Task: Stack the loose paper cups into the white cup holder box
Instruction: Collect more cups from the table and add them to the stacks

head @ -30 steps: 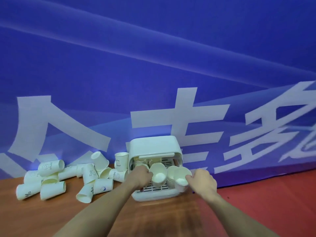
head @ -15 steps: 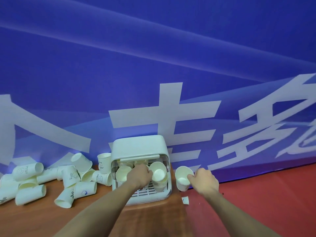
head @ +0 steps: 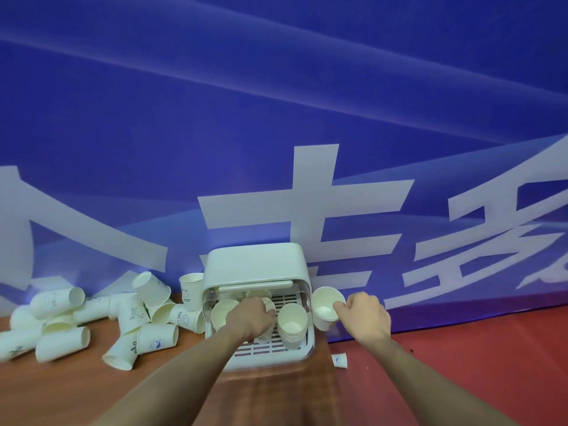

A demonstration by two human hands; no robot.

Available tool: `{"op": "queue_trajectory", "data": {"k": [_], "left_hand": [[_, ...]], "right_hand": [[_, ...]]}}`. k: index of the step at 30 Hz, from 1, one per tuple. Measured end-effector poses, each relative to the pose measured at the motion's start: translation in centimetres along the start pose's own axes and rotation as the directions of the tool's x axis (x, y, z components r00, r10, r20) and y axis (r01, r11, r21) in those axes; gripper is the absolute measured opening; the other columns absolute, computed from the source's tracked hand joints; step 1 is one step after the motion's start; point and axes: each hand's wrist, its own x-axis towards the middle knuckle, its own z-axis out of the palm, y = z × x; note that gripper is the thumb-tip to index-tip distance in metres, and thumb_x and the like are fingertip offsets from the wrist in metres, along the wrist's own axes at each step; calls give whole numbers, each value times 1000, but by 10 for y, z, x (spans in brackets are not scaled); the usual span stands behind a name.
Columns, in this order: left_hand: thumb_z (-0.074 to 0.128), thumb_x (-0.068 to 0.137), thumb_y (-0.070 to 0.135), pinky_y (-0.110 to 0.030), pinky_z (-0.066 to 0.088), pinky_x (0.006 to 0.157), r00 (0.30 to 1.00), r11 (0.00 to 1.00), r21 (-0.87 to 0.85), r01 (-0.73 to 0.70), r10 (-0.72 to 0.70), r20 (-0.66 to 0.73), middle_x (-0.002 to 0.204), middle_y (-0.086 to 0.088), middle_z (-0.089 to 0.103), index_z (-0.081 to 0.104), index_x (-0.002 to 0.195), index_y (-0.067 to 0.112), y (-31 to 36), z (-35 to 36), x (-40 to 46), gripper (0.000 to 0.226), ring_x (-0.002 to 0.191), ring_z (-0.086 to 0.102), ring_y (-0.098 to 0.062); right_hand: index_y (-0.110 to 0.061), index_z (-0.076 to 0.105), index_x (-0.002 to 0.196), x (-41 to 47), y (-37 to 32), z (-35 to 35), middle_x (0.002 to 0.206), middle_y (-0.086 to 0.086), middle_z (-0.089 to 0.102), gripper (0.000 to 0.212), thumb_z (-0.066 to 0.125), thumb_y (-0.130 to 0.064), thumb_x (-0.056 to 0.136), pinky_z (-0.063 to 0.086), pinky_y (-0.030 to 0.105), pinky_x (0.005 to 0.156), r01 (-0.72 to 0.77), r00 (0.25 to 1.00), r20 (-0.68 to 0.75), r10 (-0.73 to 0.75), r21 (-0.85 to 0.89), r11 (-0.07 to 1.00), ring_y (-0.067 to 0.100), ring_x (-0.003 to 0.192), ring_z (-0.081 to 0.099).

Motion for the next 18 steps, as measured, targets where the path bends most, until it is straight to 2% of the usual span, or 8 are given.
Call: {"op": "queue_trajectory", "data": {"k": [4,9,13,18], "left_hand": [[44,92,38,-31,48,65,1000,1000,-13,11,-11,-6,72,-9,63,60,73,12,-9,-5,-6,35,64,59,-25],[45,89,37,-29,52,62,1000,997,-67,27,-27,10,53,0,56,50,59,14,-19,-6,-18,38,47,63,-23],[44,88,35,-25,44,53,998,992,-113,50,-44,49,51,1,52,45,59,15,-27,5,-28,36,47,65,-24],[45,87,37,-27,52,55,996,973,-227,50,-33,78,51,1,56,50,60,14,-33,20,-34,35,45,62,-24]], "right_hand": [[-16,44,55,-8,-17,-3,55,-2,45,29,55,-35,75,44,31,56,103,994,12,-104,69,992,20,54,43],[-16,44,55,-15,-38,7,54,-2,46,26,53,-32,74,43,31,55,174,984,21,-175,54,983,21,54,43],[-17,47,57,-17,-42,21,56,-2,50,24,52,-33,76,47,35,57,200,979,33,-200,14,980,22,58,52],[-18,46,56,-12,-41,36,56,-4,49,26,51,-33,77,46,31,57,161,985,69,-161,9,987,20,56,49]]}}
